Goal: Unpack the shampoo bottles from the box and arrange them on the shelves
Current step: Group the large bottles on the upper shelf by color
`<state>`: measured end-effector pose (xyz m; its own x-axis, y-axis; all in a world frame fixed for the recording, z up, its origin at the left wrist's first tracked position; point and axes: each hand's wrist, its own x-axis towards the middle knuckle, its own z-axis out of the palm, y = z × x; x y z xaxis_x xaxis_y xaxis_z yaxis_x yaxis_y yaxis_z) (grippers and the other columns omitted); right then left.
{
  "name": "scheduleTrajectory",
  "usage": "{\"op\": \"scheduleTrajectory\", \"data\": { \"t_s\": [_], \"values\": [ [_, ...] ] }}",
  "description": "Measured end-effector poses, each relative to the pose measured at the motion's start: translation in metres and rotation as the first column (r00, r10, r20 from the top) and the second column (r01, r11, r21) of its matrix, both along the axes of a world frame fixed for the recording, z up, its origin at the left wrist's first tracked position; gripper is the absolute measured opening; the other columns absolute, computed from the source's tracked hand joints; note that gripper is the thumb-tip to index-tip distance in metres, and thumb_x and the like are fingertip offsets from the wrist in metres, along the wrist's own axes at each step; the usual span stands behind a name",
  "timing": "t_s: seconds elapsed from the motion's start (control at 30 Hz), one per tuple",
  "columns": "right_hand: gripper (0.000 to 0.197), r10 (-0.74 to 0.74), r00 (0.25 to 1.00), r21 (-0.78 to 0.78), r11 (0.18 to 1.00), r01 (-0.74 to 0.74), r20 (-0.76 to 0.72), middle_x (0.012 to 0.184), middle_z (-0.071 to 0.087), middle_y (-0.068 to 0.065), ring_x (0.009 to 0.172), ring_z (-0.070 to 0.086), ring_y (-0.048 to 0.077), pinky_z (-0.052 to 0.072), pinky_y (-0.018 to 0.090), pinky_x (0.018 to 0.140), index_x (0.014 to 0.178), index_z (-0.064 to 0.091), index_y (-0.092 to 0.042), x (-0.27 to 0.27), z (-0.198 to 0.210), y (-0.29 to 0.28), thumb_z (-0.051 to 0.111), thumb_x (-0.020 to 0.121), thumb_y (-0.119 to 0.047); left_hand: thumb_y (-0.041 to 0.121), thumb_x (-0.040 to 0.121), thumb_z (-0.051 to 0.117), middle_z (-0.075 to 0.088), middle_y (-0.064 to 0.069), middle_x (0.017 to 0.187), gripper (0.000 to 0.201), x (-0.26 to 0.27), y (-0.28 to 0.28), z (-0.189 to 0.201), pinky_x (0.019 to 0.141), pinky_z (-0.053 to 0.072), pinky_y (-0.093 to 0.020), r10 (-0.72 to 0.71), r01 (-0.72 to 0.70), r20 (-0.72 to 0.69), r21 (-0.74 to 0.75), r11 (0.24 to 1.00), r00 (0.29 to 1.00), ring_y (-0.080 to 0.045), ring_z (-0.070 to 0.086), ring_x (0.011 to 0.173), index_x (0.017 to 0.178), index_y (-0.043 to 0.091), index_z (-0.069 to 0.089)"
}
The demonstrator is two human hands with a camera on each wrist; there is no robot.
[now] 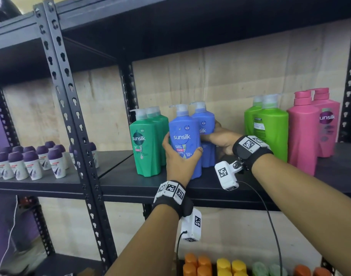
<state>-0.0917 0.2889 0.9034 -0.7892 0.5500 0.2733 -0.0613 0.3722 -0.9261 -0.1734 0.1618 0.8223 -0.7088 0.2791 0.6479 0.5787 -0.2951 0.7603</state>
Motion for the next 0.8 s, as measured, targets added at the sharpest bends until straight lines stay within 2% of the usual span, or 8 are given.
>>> {"op": "scheduleTrajectory", "data": {
  "t_s": [0.13, 0.17, 0.27, 0.37, 0.47, 0.57, 0.7, 0.8],
  "values": [
    [0.027, -0.046, 0.998, 0.149, 0.988, 0.038, 0.050, 0.105, 0.065, -0.015, 0.072, 0.066, -0.009, 0.048, 0.013, 0.044, 0.119, 0.055, -0.032, 0.021, 0.003, -0.006, 0.069, 0.098, -0.022, 0.035, 0.071, 0.088, 0.056, 0.000, 0.138, 0.099, -0.001, -0.001, 0.000, 0.098, 0.054, -0.038, -0.004, 0.004, -0.003, -0.014, 1.000, 1.000, -0.013, 0.065, 0.113, 0.147, 0.030, 0.025],
    [0.027, -0.095, 0.993, 0.229, 0.970, 0.076, 0.073, 0.106, 0.063, -0.018, 0.077, 0.065, -0.009, 0.050, 0.014, 0.053, 0.122, 0.054, -0.033, 0.028, 0.003, -0.010, 0.066, 0.100, -0.024, 0.032, 0.073, 0.088, 0.055, 0.000, 0.139, 0.099, -0.001, -0.001, 0.000, 0.099, 0.053, -0.037, -0.013, 0.013, -0.003, -0.022, 1.000, 1.000, -0.012, 0.064, 0.115, 0.148, 0.029, 0.024],
    [0.048, -0.219, 0.974, 0.405, 0.898, 0.174, 0.066, 0.132, 0.062, -0.006, 0.122, 0.060, 0.013, 0.043, 0.024, 0.088, 0.145, 0.050, -0.025, 0.044, -0.005, -0.013, 0.063, 0.099, -0.030, 0.027, 0.078, 0.088, 0.047, -0.002, 0.149, 0.104, -0.001, 0.001, 0.001, 0.109, 0.048, -0.040, -0.079, 0.079, 0.002, -0.058, 0.995, 0.997, -0.015, 0.058, 0.128, 0.153, 0.027, 0.016],
    [0.060, -0.228, 0.969, 0.406, 0.898, 0.170, 0.098, 0.138, 0.056, -0.012, 0.125, 0.055, 0.008, 0.041, 0.025, 0.095, 0.151, 0.045, -0.026, 0.055, -0.029, -0.014, 0.065, 0.097, -0.042, 0.038, 0.077, 0.083, 0.039, 0.002, 0.156, 0.110, 0.001, 0.002, 0.002, 0.116, 0.042, -0.044, -0.151, 0.150, -0.001, -0.115, 0.982, 0.989, -0.015, 0.051, 0.136, 0.158, 0.027, 0.010],
    [0.074, -0.258, 0.954, 0.430, 0.887, 0.170, 0.153, 0.155, 0.048, -0.006, 0.140, 0.049, 0.015, 0.038, 0.031, 0.115, 0.158, 0.036, -0.023, 0.059, -0.058, -0.016, 0.065, 0.094, -0.050, 0.051, 0.072, 0.075, 0.042, 0.007, 0.152, 0.112, 0.001, 0.004, 0.002, 0.116, 0.041, -0.044, -0.210, 0.204, -0.011, -0.190, 0.960, 0.978, -0.013, 0.051, 0.135, 0.160, 0.032, 0.009],
    [0.076, -0.306, 0.943, 0.525, 0.828, 0.198, 0.127, 0.160, 0.043, 0.001, 0.144, 0.044, 0.018, 0.033, 0.025, 0.111, 0.159, 0.032, -0.019, 0.057, -0.079, -0.021, 0.063, 0.096, -0.047, 0.056, 0.069, 0.073, 0.043, 0.007, 0.151, 0.111, -0.003, 0.007, 0.000, 0.116, 0.042, -0.044, -0.269, 0.263, 0.005, -0.227, 0.938, 0.963, -0.012, 0.052, 0.134, 0.159, 0.034, 0.012],
    [0.083, -0.289, 0.947, 0.616, 0.775, 0.143, 0.143, 0.163, 0.035, 0.002, 0.147, 0.039, 0.018, 0.033, 0.032, 0.116, 0.162, 0.021, -0.023, 0.055, -0.088, -0.025, 0.061, 0.095, -0.051, 0.052, 0.073, 0.074, 0.050, 0.008, 0.141, 0.088, -0.004, 0.013, 0.001, 0.112, 0.046, -0.041, -0.336, 0.344, 0.075, -0.202, 0.917, 0.939, -0.011, 0.057, 0.128, 0.146, 0.038, 0.027],
    [0.083, -0.302, 0.938, 0.654, 0.747, 0.121, 0.172, 0.162, 0.037, -0.002, 0.144, 0.043, 0.018, 0.041, 0.041, 0.113, 0.162, 0.017, -0.030, 0.055, -0.090, -0.026, 0.057, 0.095, -0.058, 0.052, 0.078, 0.069, 0.055, 0.012, 0.132, 0.070, -0.005, 0.014, 0.004, 0.101, 0.052, -0.030, -0.372, 0.394, 0.154, -0.152, 0.907, 0.915, -0.003, 0.064, 0.115, 0.136, 0.042, 0.033]
  ]
}}
